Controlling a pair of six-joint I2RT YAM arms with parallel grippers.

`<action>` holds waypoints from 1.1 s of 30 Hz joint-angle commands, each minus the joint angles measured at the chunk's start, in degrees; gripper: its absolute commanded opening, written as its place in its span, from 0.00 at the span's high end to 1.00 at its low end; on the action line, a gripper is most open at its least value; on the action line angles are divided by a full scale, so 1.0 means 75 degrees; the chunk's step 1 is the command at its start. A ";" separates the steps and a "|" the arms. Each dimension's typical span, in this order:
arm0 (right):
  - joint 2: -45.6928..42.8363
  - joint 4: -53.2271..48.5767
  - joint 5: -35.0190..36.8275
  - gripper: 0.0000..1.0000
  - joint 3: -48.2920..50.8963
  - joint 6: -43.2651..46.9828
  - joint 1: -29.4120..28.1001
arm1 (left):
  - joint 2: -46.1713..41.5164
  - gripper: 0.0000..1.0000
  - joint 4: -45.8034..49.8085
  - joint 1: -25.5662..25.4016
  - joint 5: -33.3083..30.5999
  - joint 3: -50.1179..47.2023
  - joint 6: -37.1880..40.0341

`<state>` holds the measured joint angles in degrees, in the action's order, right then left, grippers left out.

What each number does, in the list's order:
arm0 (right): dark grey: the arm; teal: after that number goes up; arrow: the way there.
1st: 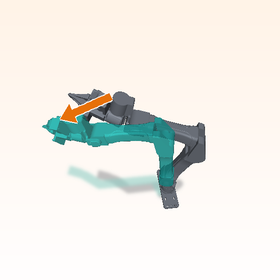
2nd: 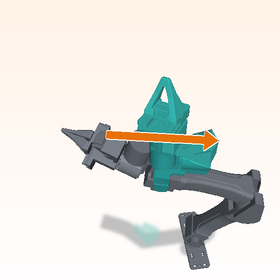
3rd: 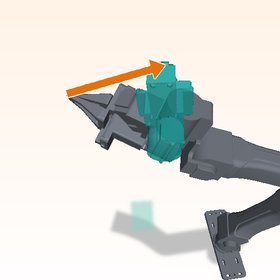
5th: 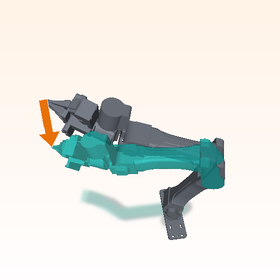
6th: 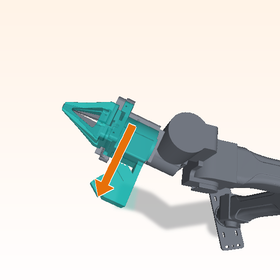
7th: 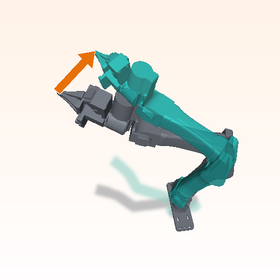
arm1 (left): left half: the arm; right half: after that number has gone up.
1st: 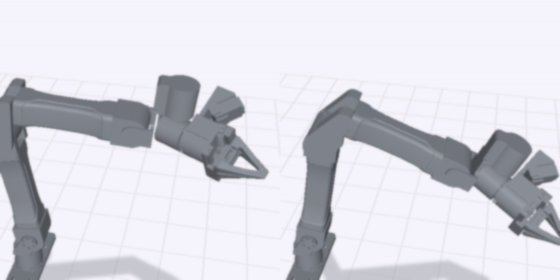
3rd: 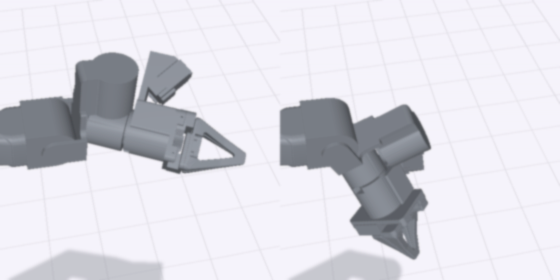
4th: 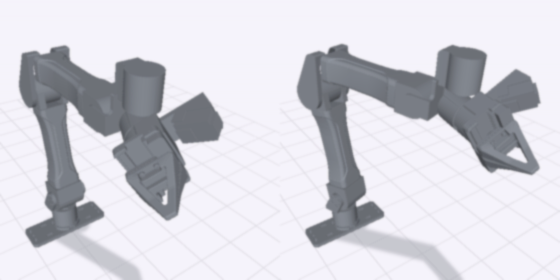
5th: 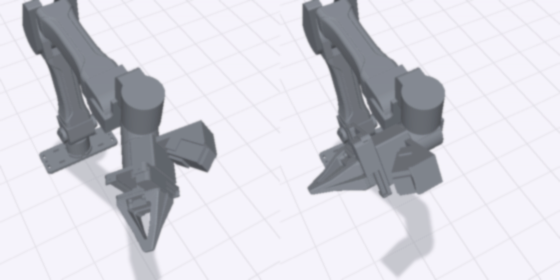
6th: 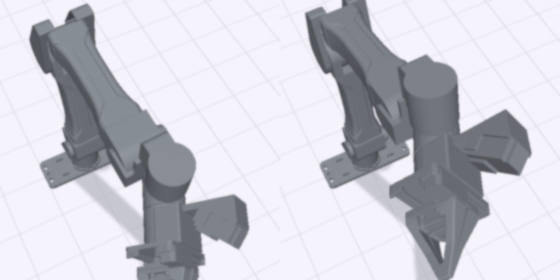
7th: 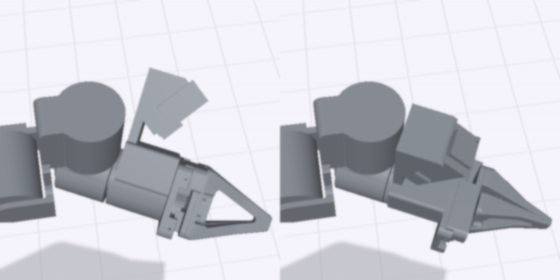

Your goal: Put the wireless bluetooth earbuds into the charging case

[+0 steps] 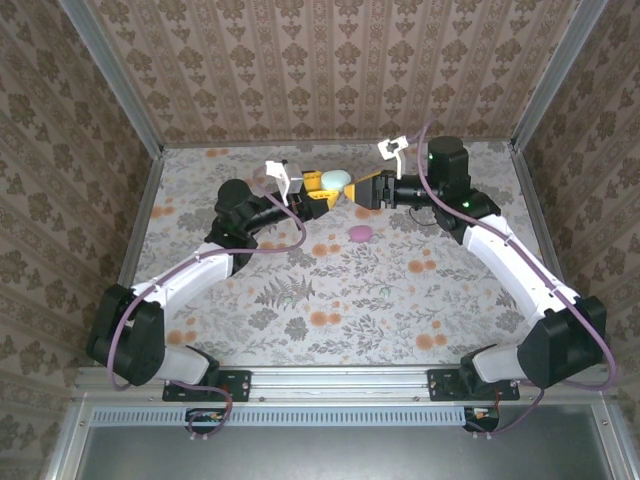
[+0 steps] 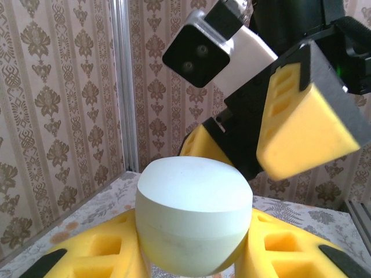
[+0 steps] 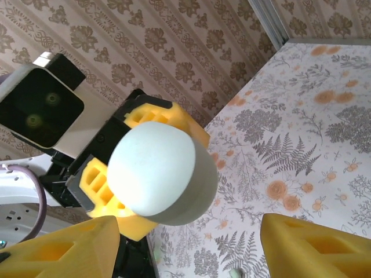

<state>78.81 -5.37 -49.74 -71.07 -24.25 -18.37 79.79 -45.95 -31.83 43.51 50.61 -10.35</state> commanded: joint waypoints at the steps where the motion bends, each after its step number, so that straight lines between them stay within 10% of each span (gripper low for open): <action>1: 0.0078 -0.0326 -0.0212 0.33 -0.0355 0.0007 0.0015 | 0.0015 0.68 -0.0399 -0.0033 0.0084 -0.0011 -0.0188; 33: 0.0923 -0.0514 0.0605 0.33 -0.1473 -0.1290 0.0071 | -0.0052 0.68 0.0080 -0.0115 0.0693 0.0200 0.0009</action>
<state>85.23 -7.18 -46.87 -79.90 -30.72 -18.02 80.62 -43.75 -32.16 47.03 50.65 -11.11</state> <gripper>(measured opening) 0.669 0.337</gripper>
